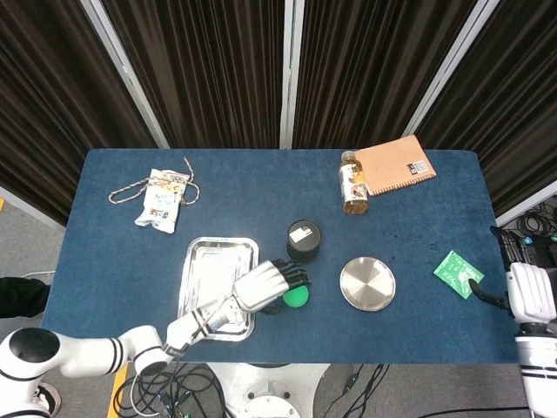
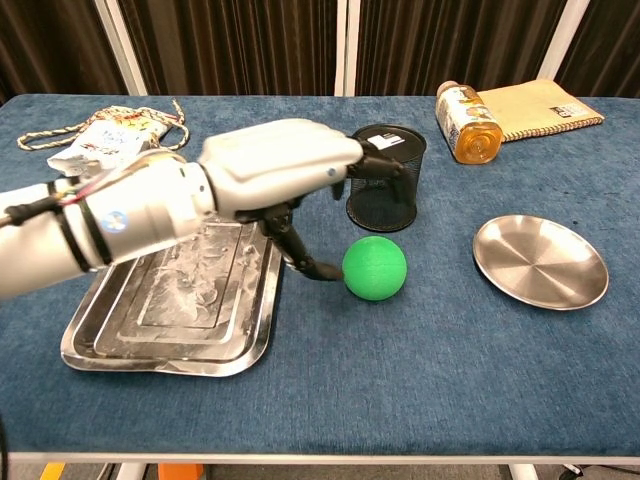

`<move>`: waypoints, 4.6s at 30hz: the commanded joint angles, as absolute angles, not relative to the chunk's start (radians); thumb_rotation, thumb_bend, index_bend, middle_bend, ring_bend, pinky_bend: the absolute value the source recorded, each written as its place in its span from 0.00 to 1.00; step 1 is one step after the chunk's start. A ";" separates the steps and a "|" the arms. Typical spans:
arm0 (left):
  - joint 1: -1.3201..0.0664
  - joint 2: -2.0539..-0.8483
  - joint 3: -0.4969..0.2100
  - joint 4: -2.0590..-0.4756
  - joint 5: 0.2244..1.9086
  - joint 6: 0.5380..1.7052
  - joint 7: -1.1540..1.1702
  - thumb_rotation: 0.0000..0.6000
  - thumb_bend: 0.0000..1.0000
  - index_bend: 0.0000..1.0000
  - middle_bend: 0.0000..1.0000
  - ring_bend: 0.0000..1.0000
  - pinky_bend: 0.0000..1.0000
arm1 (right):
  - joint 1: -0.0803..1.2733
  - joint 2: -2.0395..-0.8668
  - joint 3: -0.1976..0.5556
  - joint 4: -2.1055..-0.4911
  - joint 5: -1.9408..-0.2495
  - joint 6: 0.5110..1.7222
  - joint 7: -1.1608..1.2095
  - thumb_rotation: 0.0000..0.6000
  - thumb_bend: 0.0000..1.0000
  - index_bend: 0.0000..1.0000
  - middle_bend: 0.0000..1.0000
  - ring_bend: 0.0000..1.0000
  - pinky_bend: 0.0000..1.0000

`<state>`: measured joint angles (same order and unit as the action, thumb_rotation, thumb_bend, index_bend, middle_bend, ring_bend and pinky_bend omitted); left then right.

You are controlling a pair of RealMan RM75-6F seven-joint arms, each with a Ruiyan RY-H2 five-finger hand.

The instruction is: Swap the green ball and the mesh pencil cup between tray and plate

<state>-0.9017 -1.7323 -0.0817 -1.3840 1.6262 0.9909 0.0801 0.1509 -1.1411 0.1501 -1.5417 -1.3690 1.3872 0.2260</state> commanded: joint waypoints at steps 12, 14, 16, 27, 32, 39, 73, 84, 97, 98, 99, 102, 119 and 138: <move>-0.974 -1.817 -0.067 -1.271 1.644 0.914 0.045 1.00 0.16 0.23 0.22 0.16 0.38 | 0.136 -1.141 0.153 -1.508 -1.358 1.385 0.274 1.00 0.18 0.00 0.08 0.00 0.18; -0.977 -1.820 -0.066 -1.262 1.641 0.909 0.042 1.00 0.16 0.23 0.22 0.16 0.38 | 0.136 -1.142 0.154 -1.505 -1.357 1.384 0.277 1.00 0.18 0.00 0.08 0.00 0.18; -0.979 -1.824 -0.064 -1.254 1.637 0.905 0.040 1.00 0.16 0.24 0.22 0.16 0.38 | 0.136 -1.143 0.154 -1.501 -1.358 1.383 0.280 1.00 0.18 0.00 0.08 0.00 0.18; -0.997 -1.832 -0.064 -1.234 1.615 0.877 0.020 1.00 0.22 0.26 0.24 0.17 0.44 | 0.138 -1.149 0.154 -1.494 -1.363 1.378 0.284 1.00 0.18 0.00 0.08 0.00 0.18; -1.000 -1.835 -0.059 -1.229 1.606 0.863 0.024 1.00 0.25 0.29 0.25 0.20 0.50 | 0.139 -1.150 0.154 -1.491 -1.363 1.375 0.287 1.00 0.18 0.00 0.08 0.00 0.18; -0.998 -1.844 -0.057 -1.223 1.605 0.875 0.045 1.00 0.26 0.36 0.30 0.27 0.56 | 0.139 -1.149 0.156 -1.493 -1.364 1.375 0.288 1.00 0.18 0.00 0.08 0.00 0.18; -0.683 -1.585 0.057 -1.430 1.492 1.116 0.113 1.00 0.31 0.41 0.38 0.35 0.61 | 0.158 -1.148 0.156 -1.551 -1.394 1.378 0.228 1.00 0.18 0.00 0.08 0.00 0.17; -0.658 -1.624 0.040 -1.374 1.546 1.155 0.083 1.00 0.20 0.19 0.23 0.16 0.47 | 0.160 -1.145 0.153 -1.563 -1.386 1.372 0.213 1.00 0.18 0.00 0.08 0.00 0.18; -0.473 -1.481 0.013 -1.518 1.474 1.386 0.258 1.00 0.19 0.18 0.19 0.13 0.43 | 0.255 -1.117 0.155 -1.668 -1.443 1.285 0.047 1.00 0.17 0.00 0.06 0.00 0.12; -0.453 -1.469 0.014 -1.525 1.463 1.406 0.259 1.00 0.18 0.18 0.19 0.13 0.42 | 0.270 -1.117 0.156 -1.680 -1.442 1.266 0.019 1.00 0.16 0.00 0.06 0.00 0.11; -0.427 -1.455 0.014 -1.531 1.448 1.429 0.255 1.00 0.18 0.18 0.19 0.13 0.41 | 0.292 -1.121 0.158 -1.695 -1.439 1.237 -0.020 1.00 0.15 0.00 0.05 0.00 0.10; -0.374 -1.430 0.015 -1.533 1.419 1.467 0.236 1.00 0.18 0.18 0.18 0.12 0.38 | 0.359 -1.146 0.167 -1.727 -1.413 1.148 -0.110 1.00 0.15 0.00 0.03 0.00 0.04; -0.249 -1.412 -0.005 -1.478 1.412 1.533 0.117 1.00 0.09 0.17 0.18 0.12 0.35 | 0.781 -1.418 0.283 -1.604 -1.068 0.781 -0.418 1.00 0.11 0.00 0.00 0.00 0.00; -0.184 -1.406 -0.001 -1.466 1.446 1.522 0.046 1.00 0.09 0.17 0.18 0.12 0.35 | 0.972 -1.525 0.210 -1.509 -0.754 0.771 -0.574 1.00 0.18 0.05 0.16 0.09 0.27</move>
